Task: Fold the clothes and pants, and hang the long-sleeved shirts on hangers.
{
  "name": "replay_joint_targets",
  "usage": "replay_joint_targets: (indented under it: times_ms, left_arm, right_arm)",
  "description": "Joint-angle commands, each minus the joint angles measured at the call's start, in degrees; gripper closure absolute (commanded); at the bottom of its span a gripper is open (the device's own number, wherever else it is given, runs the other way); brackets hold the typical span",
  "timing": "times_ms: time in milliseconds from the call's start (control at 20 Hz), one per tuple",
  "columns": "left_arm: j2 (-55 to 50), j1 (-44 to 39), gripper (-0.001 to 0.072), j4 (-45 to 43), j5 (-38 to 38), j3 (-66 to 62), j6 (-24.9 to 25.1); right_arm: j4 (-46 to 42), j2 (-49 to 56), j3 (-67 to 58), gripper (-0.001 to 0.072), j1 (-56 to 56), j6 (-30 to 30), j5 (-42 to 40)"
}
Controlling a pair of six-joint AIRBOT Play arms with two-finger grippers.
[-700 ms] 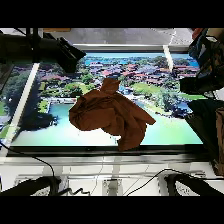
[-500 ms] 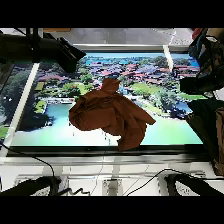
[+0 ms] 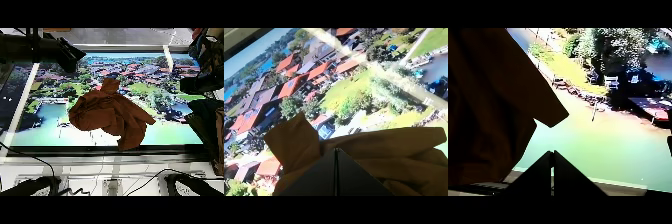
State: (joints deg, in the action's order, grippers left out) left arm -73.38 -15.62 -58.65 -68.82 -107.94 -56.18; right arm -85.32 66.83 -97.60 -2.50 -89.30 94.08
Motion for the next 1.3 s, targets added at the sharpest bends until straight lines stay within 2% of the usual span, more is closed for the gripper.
replay_joint_targets:
  times_ms: [0, 100, 250, 300, 400, 450, 650, 700, 750, 800, 850, 1000, 1150, 1200, 1250]
  left_arm:
    - [-0.09, -0.02, 0.0689, 0.46, 0.22, -0.02, 0.0]
    - [-0.17, 0.0, 0.0689, 0.37, 0.24, -0.02, 0.0]
    - [-0.59, 0.0, 0.0689, -1.07, 1.07, -0.02, -6.99]
    - [-0.92, 0.02, 0.0689, -5.07, -1.49, 0.04, -6.95]
    - [-2.03, 0.15, 0.0689, -19.1, -8.85, 0.48, -6.69]
    - [-2.01, 1.31, 0.0689, -22.95, -9.46, 2.32, -7.54]
    - [-1.99, 12.59, 0.0671, -16.02, -10.01, 15.34, -7.93]
    - [-1.99, 15.47, 0.0593, -13.77, -10.1, 19.15, -7.93]
    - [-2.01, 18.43, 0.0438, -10.71, -9.86, 23.21, -7.96]
    - [-2.03, 20.9, 0.0247, -8.0, -9.42, 26.91, -7.93]
    - [-2.03, 23.06, 0.0113, -6.54, -8.68, 30.62, -7.93]
    - [-2.73, 26.03, 0.0107, -6.88, -5.25, 39.85, -4.72]
    - [-5.16, 25.05, 0.0095, -6.8, 0.24, 45.59, -0.17]
    - [-6.58, 24.44, 0.0032, -6.82, 2.43, 46.45, 0.26]
    - [-8.09, 23.85, 0.0006, -6.62, 4.11, 46.6, 0.09]
  right_arm:
    - [-0.13, -0.04, -0.02, 0.0698, -0.04, 0.0, -5.38]
    - [-1.01, -0.02, -0.09, 0.0698, -0.02, 0.61, -5.9]
    - [-4.7, 0.04, -0.07, 0.0697, 0.02, 3.63, -6.12]
    - [-6.16, 0.15, -0.07, 0.0697, 0.02, 5.81, -6.38]
    - [-7.5, 0.37, 0.31, 0.0698, 0.55, 11.5, -6.25]
    - [-7.5, 0.37, 0.92, 0.0698, 1.38, 14.32, -6.01]
    - [-7.37, 0.35, 6.93, 0.0698, 6.45, 15.65, -5.53]
    - [-7.02, 0.35, 9.14, 0.0698, 7.69, 15.76, -5.7]
    - [-6.1, 0.35, 11.63, 0.0698, 8.92, 15.89, -6.43]
    - [-5.07, 0.35, 13.9, 0.0698, 9.77, 15.93, -7.34]
    - [-4.33, 0.37, 16.2, 0.0698, 10.32, 15.93, -8.5]
    - [-4.22, 0.37, 20.98, 0.0698, 10.36, 15.93, -11.28]
    - [-3.52, 0.37, 22.84, 0.0698, 10.36, 15.93, -13.11]
    - [-3.21, 0.35, 22.84, 0.0698, 10.36, 15.93, -13.46]
    - [-3.02, 0.35, 22.84, 0.0698, 10.36, 15.93, -13.77]
